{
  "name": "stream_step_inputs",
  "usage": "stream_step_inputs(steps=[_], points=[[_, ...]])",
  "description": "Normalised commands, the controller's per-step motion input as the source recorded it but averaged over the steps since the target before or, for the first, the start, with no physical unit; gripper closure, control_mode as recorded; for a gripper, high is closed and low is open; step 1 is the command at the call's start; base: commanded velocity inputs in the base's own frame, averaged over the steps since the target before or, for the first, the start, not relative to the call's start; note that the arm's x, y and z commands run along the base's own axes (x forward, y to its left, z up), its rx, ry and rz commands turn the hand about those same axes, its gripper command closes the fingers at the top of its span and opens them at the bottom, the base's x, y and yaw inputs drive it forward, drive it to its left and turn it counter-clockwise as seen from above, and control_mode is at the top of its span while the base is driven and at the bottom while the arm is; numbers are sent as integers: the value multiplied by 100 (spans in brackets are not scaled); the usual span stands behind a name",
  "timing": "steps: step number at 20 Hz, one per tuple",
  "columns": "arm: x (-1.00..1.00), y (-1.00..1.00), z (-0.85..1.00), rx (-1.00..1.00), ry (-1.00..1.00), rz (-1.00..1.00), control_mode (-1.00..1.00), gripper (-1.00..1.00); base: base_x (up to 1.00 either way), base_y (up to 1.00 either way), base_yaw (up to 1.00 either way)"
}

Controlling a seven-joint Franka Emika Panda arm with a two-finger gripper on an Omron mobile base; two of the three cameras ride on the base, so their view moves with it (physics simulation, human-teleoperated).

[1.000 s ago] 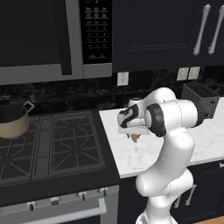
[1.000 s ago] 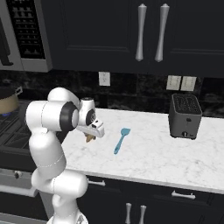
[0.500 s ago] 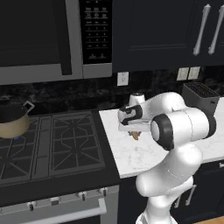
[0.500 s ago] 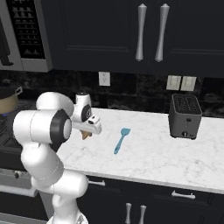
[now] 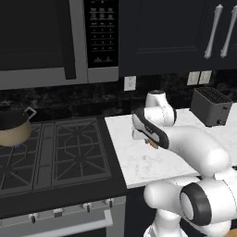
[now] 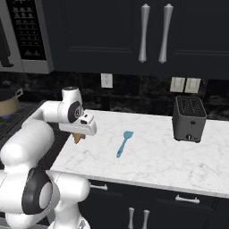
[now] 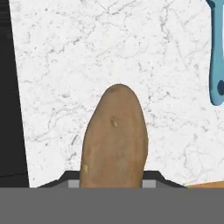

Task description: Put the garlic and sweet potato in the pot. Retrieve the spatula and lightly stir the vegetables in the pot.

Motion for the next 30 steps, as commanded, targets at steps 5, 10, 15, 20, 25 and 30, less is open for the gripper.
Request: stream_step_inputs(steps=[5, 10, 15, 20, 25, 30], points=[[-51, 0, 75, 0, 6, 2, -100, 100, 0, 0, 0], [-34, -2, 45, 0, 2, 0, -100, 100, 0, 0, 0], [0, -3, 1, 0, 1, 0, 100, 100, 0, 0, 0], [0, 0, 0, 0, 0, 0, 100, 100, -72, 11, 2], [0, 0, 0, 0, 0, 0, 100, 100, -81, 29, 0], [0, 0, 0, 0, 0, 0, 100, 100, -4, 81, -2]])
